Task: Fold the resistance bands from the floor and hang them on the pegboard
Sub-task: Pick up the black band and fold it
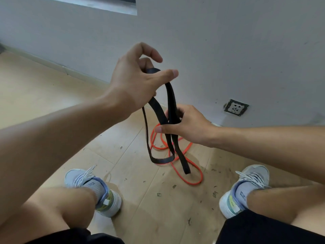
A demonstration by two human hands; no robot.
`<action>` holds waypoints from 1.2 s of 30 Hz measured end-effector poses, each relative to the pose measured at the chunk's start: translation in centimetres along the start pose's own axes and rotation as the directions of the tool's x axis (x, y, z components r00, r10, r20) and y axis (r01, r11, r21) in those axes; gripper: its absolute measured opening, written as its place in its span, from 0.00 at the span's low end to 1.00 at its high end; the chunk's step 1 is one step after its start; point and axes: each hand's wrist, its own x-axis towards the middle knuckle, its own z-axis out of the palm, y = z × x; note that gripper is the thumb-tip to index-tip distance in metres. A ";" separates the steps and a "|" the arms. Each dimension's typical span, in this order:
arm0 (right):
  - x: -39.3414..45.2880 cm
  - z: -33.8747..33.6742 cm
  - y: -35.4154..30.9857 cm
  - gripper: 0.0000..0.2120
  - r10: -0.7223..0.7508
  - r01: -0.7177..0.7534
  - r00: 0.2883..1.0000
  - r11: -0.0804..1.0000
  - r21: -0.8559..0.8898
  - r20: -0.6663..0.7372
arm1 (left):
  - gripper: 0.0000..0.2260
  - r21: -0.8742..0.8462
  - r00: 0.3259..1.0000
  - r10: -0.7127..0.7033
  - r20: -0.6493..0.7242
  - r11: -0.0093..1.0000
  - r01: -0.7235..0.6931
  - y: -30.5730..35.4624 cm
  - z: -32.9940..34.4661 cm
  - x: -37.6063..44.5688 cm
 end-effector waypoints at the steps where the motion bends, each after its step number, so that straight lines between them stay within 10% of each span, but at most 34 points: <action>1: 0.1 0.0 0.1 0.19 0.006 -0.006 1.000 1.000 -0.006 -0.017 | 0.15 0.008 1.000 0.010 0.008 1.000 -0.010 0.0 0.1 0.0; 9: 0.1 0.6 0.2 0.37 0.049 -0.045 0.997 0.997 -0.067 0.056 | 0.15 -0.188 0.997 -0.033 0.068 0.981 0.045 0.2 1.5 -0.6; 18: 0.7 2.9 -0.8 0.07 -0.051 0.054 0.993 0.998 0.029 -0.106 | 0.12 -0.394 0.996 -0.083 -0.041 0.917 0.060 1.3 2.4 -0.3; 24: 1.4 0.7 0.6 0.12 0.004 -0.005 0.949 1.000 -0.005 -0.314 | 0.12 -0.380 0.981 -0.161 -0.108 0.919 0.109 -0.3 -0.7 1.1; 28: 1.5 -2.0 1.5 0.13 0.007 -0.012 0.984 1.000 -0.028 -0.179 | 0.11 -0.397 0.975 -0.219 -0.045 0.899 0.184 -2.4 -3.2 2.0; 33: 1.5 -3.3 2.1 0.21 0.015 -0.015 1.000 0.995 -0.095 -0.007 | 0.11 -0.214 0.933 -0.358 0.045 0.908 0.359 -4.5 -4.3 2.2; 36: 1.3 -3.7 1.4 0.24 0.016 -0.018 1.000 0.997 -0.081 -0.020 | 0.20 0.194 0.942 -0.330 0.062 0.930 0.313 -5.1 -4.4 1.7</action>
